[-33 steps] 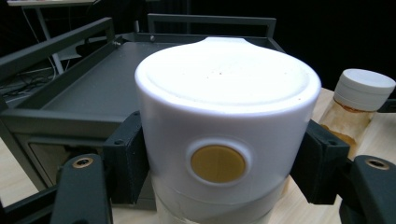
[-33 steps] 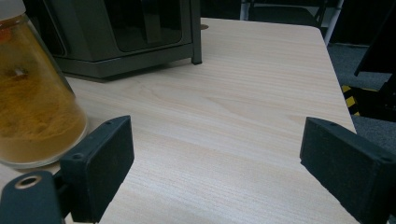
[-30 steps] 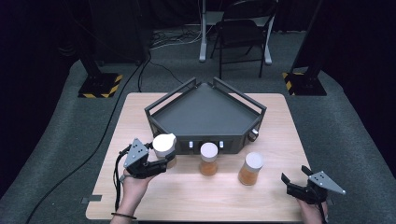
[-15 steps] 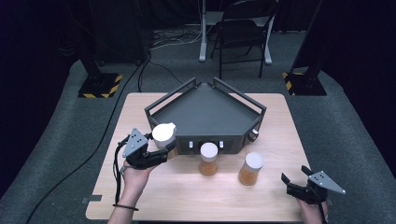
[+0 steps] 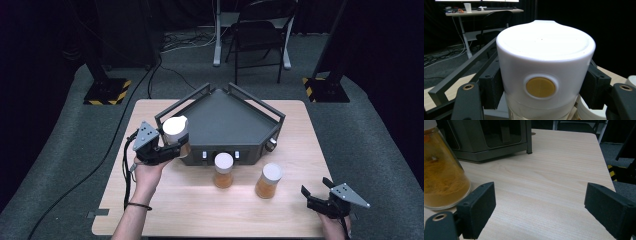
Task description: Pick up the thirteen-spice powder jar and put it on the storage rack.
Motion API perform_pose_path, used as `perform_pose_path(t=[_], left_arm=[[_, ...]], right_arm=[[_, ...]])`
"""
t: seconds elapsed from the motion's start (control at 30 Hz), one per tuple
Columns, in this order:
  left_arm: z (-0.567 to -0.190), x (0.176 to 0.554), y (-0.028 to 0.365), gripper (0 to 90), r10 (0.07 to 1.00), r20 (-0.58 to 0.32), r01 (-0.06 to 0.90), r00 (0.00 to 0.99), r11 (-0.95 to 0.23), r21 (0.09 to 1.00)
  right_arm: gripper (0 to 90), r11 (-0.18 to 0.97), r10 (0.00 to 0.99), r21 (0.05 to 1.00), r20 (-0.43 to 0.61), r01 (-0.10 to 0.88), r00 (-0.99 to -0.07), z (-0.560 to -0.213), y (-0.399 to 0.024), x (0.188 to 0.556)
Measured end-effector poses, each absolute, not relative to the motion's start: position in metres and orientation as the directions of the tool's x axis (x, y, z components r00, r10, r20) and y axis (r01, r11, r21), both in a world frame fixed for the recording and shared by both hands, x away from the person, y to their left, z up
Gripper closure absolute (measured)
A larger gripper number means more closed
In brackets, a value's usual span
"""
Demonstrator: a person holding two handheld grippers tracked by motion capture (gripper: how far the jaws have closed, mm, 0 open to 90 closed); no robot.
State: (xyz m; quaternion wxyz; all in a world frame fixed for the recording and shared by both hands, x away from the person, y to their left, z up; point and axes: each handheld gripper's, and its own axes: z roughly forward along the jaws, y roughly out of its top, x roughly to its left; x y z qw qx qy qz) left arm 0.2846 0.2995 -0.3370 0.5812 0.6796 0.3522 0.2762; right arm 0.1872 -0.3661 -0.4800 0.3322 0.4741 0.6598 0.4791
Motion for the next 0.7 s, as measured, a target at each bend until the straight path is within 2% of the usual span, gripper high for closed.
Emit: perform_pose_path(t=[0.7], left_arm=[[-0.340,0.324,0.271,30.9,0.860,-0.036,0.179,0.508,-0.065,0.982]], right_arm=[[9.1,0.093,0.943,0.947,0.016,0.309,-0.333,-0.480,-0.366,0.188]])
